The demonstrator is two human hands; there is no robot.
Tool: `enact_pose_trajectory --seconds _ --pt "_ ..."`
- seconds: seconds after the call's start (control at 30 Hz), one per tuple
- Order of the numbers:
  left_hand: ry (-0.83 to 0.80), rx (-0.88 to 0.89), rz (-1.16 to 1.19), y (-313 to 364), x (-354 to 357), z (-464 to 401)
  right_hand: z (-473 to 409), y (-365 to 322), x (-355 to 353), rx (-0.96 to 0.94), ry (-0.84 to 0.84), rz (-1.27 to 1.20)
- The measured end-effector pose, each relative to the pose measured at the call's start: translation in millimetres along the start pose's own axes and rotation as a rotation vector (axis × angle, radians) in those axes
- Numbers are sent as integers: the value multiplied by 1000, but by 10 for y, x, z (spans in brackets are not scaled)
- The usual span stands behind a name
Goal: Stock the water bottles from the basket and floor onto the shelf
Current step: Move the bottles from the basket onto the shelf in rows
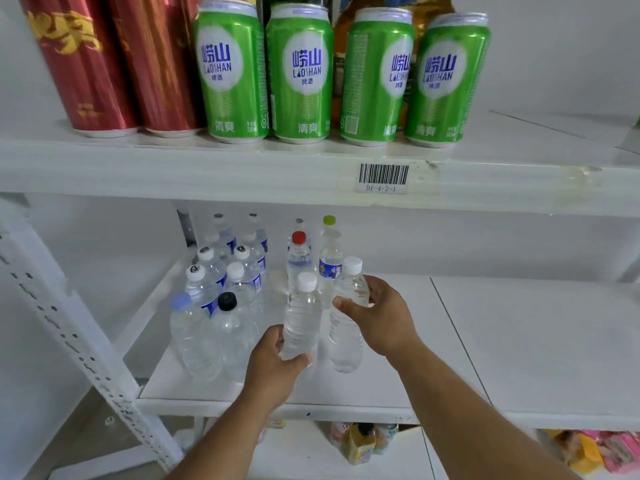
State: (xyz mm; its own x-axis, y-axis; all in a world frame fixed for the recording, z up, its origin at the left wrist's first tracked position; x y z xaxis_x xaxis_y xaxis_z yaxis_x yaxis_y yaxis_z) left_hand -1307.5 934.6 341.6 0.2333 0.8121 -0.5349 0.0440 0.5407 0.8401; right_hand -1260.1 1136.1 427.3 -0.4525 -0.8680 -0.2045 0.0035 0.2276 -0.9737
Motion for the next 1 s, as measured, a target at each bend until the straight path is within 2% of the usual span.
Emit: enact_pose_trajectory --seconds 0.3,0.57,0.87,1.0 --pt "100 -63 -7 -116 283 -649 -582 397 102 46 14 119" --pt "154 -73 7 -261 426 -1103 -905 561 258 58 -54 137" --pt "129 -52 -6 -265 473 -1423 -1078 556 305 18 -69 118" --pt "100 -52 2 -463 540 -1618 -1118 559 315 -20 -69 121"
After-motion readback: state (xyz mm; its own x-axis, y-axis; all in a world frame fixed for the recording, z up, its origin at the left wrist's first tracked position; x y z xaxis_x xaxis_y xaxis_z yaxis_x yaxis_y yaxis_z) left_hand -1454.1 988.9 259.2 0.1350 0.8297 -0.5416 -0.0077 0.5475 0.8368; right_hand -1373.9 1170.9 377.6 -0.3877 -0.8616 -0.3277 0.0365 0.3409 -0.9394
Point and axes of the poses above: each hand's wrist, its own z-axis away from the middle knuckle, its own x-axis out of the palm, y = z × x, the point moved 4 cm from there along -z, towards the middle knuckle, and after that the axes turned 13 degrees about -z, right-handed, at the moved point
